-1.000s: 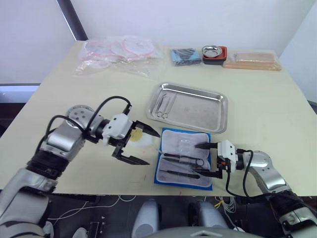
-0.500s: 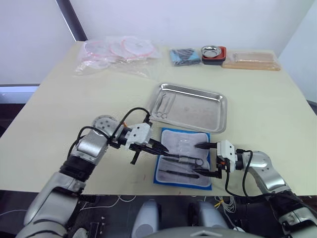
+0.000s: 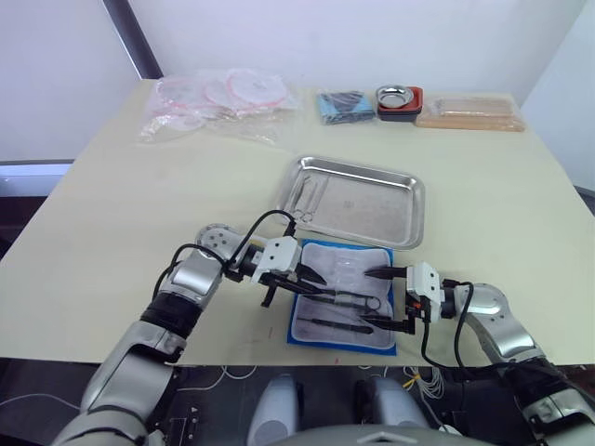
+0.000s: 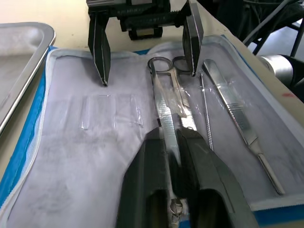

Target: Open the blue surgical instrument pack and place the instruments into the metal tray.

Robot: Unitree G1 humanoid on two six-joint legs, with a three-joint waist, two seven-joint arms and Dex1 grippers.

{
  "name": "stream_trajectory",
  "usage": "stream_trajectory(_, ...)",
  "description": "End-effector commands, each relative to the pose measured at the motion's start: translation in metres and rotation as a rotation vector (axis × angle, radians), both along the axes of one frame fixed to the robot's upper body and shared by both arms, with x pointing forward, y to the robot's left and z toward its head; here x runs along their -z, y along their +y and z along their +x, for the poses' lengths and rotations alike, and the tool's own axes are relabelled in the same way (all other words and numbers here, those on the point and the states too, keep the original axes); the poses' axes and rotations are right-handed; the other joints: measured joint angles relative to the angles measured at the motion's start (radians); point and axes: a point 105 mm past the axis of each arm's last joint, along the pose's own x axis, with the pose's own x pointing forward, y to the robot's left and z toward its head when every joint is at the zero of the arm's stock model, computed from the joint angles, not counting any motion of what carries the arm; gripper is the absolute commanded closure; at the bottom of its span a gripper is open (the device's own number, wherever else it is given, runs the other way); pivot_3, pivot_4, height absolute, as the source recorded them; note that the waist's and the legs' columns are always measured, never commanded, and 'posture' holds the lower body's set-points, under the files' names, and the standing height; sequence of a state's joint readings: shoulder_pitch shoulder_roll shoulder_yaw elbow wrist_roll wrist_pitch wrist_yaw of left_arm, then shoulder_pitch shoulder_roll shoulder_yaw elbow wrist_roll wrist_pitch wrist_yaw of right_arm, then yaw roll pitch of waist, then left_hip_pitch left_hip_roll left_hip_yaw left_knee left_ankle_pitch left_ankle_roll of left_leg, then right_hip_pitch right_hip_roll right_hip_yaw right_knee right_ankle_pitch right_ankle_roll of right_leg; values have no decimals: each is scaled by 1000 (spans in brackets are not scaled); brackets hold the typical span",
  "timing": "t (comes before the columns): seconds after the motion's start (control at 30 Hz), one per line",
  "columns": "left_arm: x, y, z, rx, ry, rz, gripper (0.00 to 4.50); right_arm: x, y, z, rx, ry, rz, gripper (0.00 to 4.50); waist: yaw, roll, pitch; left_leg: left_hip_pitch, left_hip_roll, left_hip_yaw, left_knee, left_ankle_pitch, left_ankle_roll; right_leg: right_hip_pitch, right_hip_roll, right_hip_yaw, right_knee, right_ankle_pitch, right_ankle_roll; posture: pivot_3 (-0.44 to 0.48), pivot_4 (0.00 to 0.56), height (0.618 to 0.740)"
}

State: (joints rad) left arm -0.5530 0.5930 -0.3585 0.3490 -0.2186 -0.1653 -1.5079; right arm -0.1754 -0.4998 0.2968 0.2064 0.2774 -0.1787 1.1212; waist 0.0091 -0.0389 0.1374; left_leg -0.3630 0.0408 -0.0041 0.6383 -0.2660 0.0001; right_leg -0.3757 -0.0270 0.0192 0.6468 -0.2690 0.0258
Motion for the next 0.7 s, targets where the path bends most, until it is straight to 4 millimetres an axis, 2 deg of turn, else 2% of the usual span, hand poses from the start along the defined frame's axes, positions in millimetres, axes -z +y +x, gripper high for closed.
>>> stream_trajectory(0.03, -4, 1, 2, -4, -32, -11, 3719, 63, -18, -27, 34, 214, -202, 0, 0, 0, 0, 0, 0, 0, 0, 0, 0, 0, 0, 0, 0, 0, 0, 0, 150, 740)
stream_trajectory(0.7, 25, 10, 5, -64, 1, 108, 3719, 64, -18, -25, 47, 210, -205, 0, -1, 4, -4, 2, 0, 0, 2, 0, 0, 0, 0, 2, 5, 0, 0, 0, 150, 740)
